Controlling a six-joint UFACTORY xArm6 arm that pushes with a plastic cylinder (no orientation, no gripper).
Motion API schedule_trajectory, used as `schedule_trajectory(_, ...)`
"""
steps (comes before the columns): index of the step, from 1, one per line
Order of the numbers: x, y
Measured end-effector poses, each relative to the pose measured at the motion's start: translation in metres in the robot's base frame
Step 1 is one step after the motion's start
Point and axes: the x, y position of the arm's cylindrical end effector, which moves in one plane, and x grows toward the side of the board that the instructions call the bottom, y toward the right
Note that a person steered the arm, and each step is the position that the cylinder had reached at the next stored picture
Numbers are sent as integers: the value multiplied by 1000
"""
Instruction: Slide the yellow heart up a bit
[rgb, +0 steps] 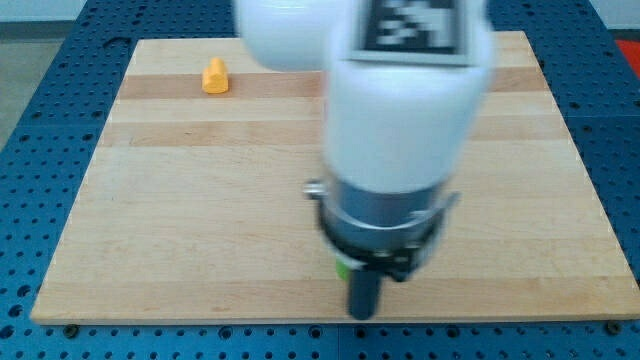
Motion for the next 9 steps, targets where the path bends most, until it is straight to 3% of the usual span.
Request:
schedule_trajectory(2, -11, -104)
schedule_trajectory(5, -95, -132)
schedule_trajectory(9, -136, -144)
